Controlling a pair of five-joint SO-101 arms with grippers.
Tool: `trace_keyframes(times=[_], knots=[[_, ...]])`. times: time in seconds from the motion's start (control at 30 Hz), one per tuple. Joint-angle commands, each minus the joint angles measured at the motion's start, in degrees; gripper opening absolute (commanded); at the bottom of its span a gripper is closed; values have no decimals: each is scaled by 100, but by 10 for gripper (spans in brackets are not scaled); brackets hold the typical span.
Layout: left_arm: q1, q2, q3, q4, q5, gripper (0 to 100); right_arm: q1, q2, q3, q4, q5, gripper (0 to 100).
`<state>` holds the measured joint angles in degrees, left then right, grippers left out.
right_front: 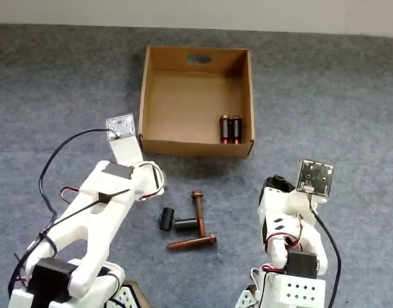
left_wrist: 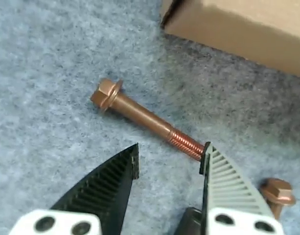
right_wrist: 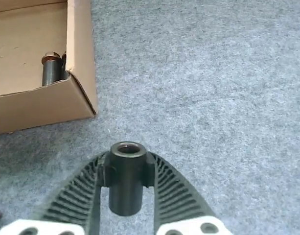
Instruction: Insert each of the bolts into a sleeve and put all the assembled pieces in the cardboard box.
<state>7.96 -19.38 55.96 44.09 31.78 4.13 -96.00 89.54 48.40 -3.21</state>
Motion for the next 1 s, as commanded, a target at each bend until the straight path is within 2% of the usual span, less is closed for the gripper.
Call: trace_keyframes(times=[0.0, 0.1, 0.37, 0.47, 0.53, 0.67, 0.8, 0.87, 0.97], knots=[[-233, -84, -57, -105, 448, 213, 48, -66, -40, 13, -44, 5], [-303, 13, -22, -290, 554, 211, 48, -66, -40, 13, -44, 5], [-303, 1314, -585, -273, 563, 210, 57, -66, -40, 13, -44, 5], [-303, 1349, -760, 79, 563, 208, 75, -66, -40, 13, -44, 5], [-303, 1349, -840, 325, 563, 170, 75, -66, -40, 13, -44, 5], [-312, 1349, -884, 615, 519, 5, 75, -66, -40, 4, -44, 5], [-312, 1358, -866, 985, 492, 20, 75, -66, -40, 4, -35, 5], [-277, 1349, -892, 1257, 35, 20, 75, -66, -40, 4, -35, 5], [-207, 1349, -963, 1477, -1758, 20, 75, -66, -40, 4, -35, 5]])
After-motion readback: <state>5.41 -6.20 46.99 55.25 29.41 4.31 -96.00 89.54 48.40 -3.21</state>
